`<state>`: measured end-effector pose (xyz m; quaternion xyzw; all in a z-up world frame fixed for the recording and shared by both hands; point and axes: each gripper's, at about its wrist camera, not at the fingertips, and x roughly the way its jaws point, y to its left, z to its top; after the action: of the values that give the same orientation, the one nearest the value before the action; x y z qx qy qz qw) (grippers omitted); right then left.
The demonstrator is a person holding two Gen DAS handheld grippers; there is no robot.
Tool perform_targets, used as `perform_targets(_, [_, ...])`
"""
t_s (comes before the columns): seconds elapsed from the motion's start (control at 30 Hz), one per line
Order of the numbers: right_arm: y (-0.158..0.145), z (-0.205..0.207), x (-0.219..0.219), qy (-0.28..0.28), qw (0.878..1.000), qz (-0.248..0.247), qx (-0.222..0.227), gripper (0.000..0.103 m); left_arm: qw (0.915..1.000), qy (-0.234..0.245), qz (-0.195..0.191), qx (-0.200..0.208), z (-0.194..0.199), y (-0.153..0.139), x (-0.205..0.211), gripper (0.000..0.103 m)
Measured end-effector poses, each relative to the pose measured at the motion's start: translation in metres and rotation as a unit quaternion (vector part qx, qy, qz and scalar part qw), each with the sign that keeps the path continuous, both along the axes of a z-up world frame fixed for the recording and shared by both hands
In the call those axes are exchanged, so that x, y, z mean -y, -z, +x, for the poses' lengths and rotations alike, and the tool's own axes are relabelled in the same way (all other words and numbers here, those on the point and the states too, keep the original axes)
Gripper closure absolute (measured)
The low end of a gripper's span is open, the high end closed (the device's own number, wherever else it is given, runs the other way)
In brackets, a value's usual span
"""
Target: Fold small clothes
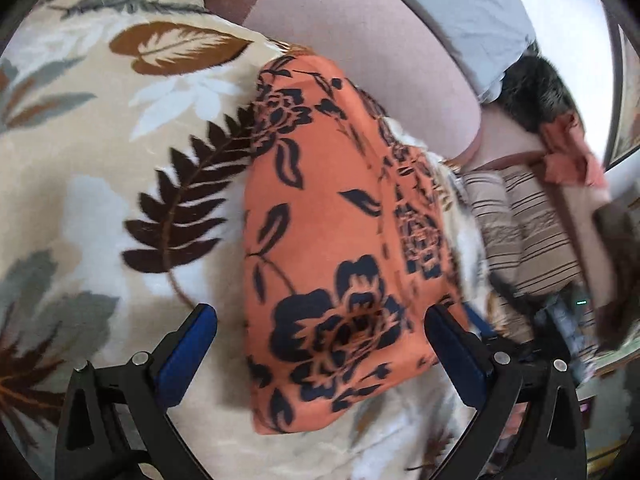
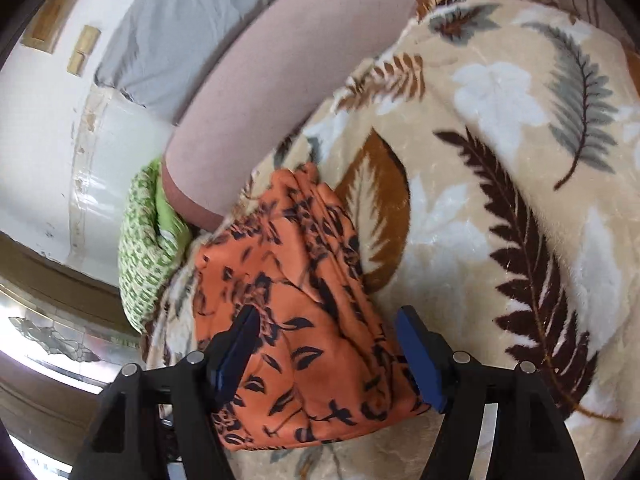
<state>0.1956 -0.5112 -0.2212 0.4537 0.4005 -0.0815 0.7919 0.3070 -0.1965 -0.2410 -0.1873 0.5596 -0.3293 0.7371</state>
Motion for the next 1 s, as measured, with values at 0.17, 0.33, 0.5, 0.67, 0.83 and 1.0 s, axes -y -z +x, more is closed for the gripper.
perform_targets(0.17, [0.027,0.011,0.001,-0.023,0.999,0.035,-0.020,0.029,0.9996,0.018,-0.010,-0.018,-0.002,0.006,0.011,0.004])
perform_targets(0.33, [0.040,0.019,-0.002,-0.037,0.998,0.052,-0.014,0.029,0.9987,0.033,0.038,0.005,-0.008,0.013,0.028,0.013])
perform_targets(0.5, [0.042,0.027,-0.015,-0.055,0.998,0.020,-0.026,0.029,0.9926,0.048,0.098,0.053,-0.021,0.011,0.051,0.011])
perform_targets(0.67, [0.029,0.028,-0.030,-0.089,0.996,0.009,0.013,0.031,0.9889,0.041,0.118,0.080,-0.027,0.004,0.057,0.019])
perform_targets(0.83, [0.041,0.036,-0.041,-0.094,0.995,-0.030,-0.034,0.036,0.9847,0.046,0.138,0.095,-0.028,0.003,0.061,0.021])
perform_targets(1.0, [0.040,0.039,-0.050,-0.095,0.994,-0.055,-0.030,0.034,0.9838,0.045,0.144,0.096,-0.028,0.003,0.065,0.021])
